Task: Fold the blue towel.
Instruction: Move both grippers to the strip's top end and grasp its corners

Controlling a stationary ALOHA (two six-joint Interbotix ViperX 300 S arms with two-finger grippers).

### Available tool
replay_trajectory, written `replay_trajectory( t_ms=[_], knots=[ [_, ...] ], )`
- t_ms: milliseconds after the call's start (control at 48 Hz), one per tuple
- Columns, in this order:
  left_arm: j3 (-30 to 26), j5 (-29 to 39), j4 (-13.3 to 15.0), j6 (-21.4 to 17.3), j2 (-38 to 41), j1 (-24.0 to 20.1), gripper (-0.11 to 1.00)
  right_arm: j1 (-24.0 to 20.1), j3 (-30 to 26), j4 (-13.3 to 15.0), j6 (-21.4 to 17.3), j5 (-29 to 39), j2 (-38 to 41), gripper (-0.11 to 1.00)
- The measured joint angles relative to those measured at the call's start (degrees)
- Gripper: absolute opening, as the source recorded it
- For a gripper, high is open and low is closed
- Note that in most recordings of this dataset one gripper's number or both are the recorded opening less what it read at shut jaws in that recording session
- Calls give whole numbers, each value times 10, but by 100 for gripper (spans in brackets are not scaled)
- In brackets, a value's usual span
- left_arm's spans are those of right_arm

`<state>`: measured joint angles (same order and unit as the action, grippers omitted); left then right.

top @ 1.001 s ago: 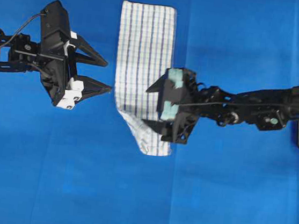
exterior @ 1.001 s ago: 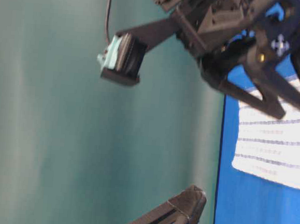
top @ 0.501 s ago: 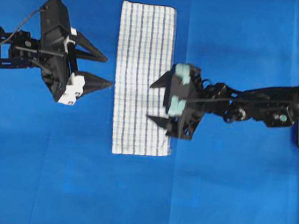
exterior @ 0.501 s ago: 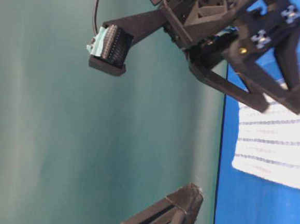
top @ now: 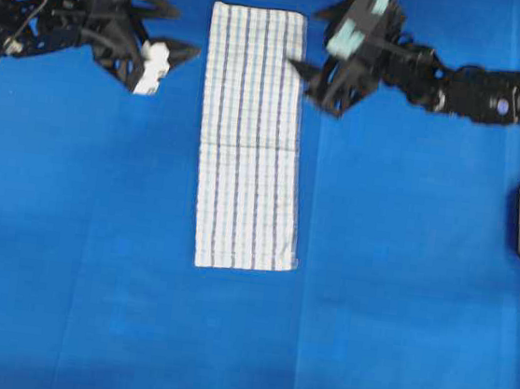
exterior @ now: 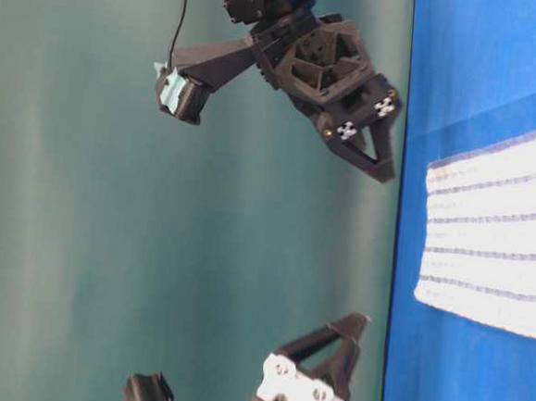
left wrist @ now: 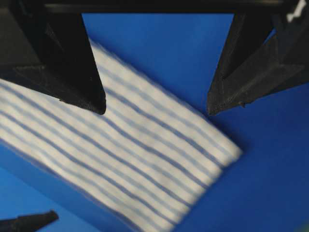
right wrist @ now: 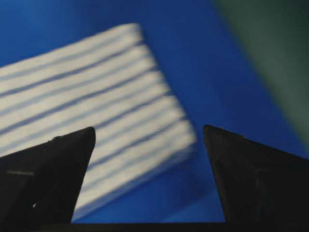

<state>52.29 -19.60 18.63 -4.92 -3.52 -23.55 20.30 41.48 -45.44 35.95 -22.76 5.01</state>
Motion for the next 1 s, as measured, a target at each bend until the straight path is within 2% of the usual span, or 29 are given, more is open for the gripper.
replay_trajectory(
  t_ms=[313, 792, 876, 1001],
  knots=[
    [-62, -33, 0, -24, 91, -38, 81, 34, -32, 0, 0, -6, 56, 76],
    [-122, -37, 0, -23, 199, -37, 79, 32, -79, 1, -3, 10, 145, 73],
    [-129, -37, 0, -22, 208, -37, 69, 32, -81, 1, -3, 10, 146, 65],
    [-134, -37, 1, -22, 216, -35, 33, 32, -81, 1, -4, 11, 147, 39]
  ],
)
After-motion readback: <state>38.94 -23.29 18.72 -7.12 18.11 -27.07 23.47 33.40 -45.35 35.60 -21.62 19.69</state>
